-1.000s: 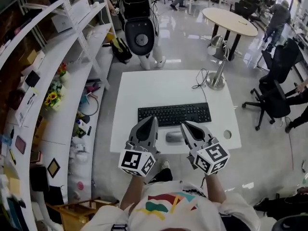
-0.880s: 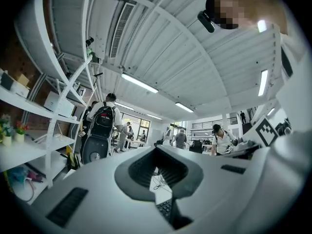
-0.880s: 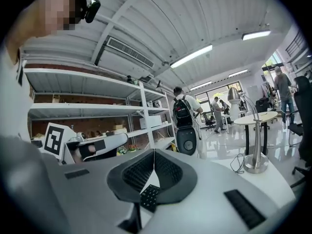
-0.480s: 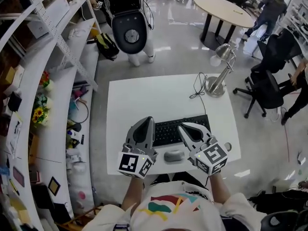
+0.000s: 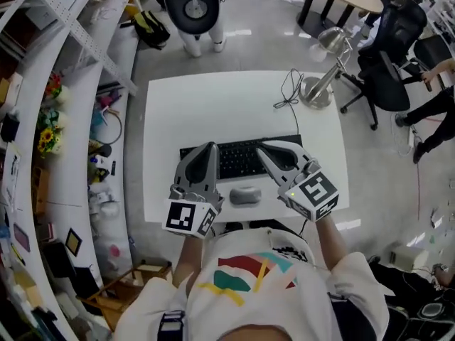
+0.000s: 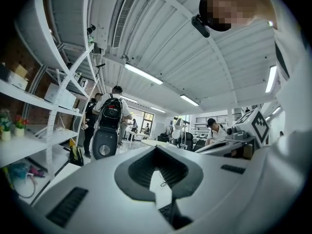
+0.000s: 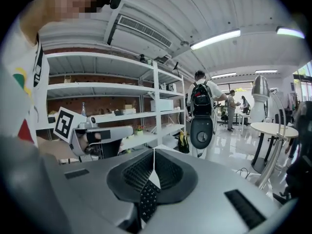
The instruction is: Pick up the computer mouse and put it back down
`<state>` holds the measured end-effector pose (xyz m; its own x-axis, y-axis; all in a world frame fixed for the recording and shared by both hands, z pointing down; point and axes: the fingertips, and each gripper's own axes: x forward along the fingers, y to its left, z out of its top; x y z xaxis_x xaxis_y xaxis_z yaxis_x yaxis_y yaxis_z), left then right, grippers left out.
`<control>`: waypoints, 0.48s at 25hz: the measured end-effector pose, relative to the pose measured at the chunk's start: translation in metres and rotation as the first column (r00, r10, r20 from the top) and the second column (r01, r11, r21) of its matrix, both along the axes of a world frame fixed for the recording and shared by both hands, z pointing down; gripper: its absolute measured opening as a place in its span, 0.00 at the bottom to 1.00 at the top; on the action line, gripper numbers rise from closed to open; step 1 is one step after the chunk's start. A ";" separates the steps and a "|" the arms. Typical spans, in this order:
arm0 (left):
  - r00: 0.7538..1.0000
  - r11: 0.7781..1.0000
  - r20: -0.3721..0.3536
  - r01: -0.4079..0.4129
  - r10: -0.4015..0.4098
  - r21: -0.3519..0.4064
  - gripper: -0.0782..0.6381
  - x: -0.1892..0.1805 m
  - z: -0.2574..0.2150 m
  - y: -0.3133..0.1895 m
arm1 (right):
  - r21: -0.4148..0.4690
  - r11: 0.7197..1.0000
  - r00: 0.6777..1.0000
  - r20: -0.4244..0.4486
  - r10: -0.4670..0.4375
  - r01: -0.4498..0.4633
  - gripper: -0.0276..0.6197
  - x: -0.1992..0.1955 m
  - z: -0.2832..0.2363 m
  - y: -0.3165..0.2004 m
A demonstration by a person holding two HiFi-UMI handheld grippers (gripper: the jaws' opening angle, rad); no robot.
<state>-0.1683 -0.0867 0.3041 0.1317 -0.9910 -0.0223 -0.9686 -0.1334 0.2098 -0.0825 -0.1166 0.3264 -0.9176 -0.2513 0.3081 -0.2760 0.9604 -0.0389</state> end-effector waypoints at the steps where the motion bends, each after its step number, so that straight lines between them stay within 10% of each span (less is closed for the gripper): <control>1: 1.000 1.000 0.010 0.010 -0.010 -0.003 0.17 0.000 0.000 0.002 | 0.000 1.000 1.000 -0.017 -0.021 0.021 0.06 0.001 0.004 0.001; 8: 0.999 0.998 0.026 0.041 -0.040 -0.040 0.17 -0.001 0.025 0.033 | -0.141 0.984 0.994 0.000 -0.107 0.106 0.07 -0.003 0.040 0.026; 10: 0.998 0.996 0.028 0.059 -0.058 -0.066 0.17 -0.001 0.030 0.039 | -0.189 0.969 0.986 -0.019 -0.167 0.161 0.46 -0.008 0.054 0.034; 12: 0.996 0.992 0.033 0.086 -0.083 -0.093 0.17 0.000 0.035 0.046 | -0.203 0.952 0.967 -0.066 -0.245 0.228 0.49 -0.011 0.075 0.049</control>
<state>-0.1685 -0.0408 0.3395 0.0465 -0.9962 0.0738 -0.9814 -0.0318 0.1894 -0.0935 -0.0675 0.4010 -0.9101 0.0418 0.4122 -0.0525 0.9752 -0.2149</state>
